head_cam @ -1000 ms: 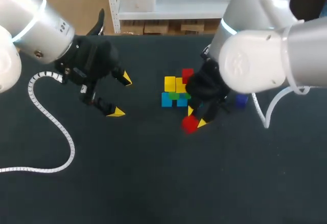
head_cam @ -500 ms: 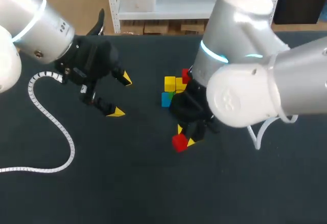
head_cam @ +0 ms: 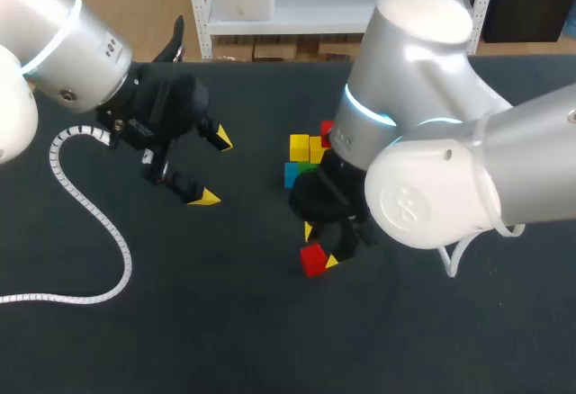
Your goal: Place the blue cubes, place green cubes on the blue cubes, place the yellow cubes on the green cubes, then place the red cubes on the yellow cubes, and place purple cube on the red cubes.
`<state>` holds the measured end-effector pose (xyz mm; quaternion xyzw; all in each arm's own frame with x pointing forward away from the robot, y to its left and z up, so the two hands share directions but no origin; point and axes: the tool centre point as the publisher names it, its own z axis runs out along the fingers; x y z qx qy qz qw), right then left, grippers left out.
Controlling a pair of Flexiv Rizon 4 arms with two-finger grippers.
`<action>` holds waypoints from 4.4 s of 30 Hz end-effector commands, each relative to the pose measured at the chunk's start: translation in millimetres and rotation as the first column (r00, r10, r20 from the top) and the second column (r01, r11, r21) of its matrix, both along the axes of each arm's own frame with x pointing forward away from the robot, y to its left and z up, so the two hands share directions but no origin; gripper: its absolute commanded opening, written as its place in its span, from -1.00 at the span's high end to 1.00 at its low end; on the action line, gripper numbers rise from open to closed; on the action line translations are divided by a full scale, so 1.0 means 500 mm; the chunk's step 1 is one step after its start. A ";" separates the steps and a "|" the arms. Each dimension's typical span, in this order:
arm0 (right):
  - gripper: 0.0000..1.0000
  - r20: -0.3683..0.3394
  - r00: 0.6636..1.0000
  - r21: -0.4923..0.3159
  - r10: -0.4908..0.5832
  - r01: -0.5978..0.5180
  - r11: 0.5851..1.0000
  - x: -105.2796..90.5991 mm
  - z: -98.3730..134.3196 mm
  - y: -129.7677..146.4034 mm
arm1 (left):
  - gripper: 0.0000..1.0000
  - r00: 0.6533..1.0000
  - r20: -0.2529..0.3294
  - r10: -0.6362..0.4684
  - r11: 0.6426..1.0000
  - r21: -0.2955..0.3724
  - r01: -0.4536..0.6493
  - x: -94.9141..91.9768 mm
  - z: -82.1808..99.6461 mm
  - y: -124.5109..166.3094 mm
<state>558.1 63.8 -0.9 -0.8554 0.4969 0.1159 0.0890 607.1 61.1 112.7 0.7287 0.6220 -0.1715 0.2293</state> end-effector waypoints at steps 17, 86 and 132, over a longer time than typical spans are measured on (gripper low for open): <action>-1.00 -0.171 0.912 0.387 -0.373 0.410 0.826 0.066 0.163 -0.237 | -1.00 1.000 0.000 -0.002 1.000 0.000 0.002 0.001 0.000 0.001; -1.00 -0.310 0.852 0.651 -0.421 0.513 0.559 0.199 0.195 -0.512 | -1.00 0.996 -0.025 -0.085 0.996 0.020 0.086 -0.123 -0.101 -0.168; -1.00 -0.310 0.852 0.651 -0.421 0.513 0.559 0.199 0.195 -0.512 | -1.00 0.446 -0.365 -0.817 0.376 0.249 0.893 -0.106 -0.198 -0.258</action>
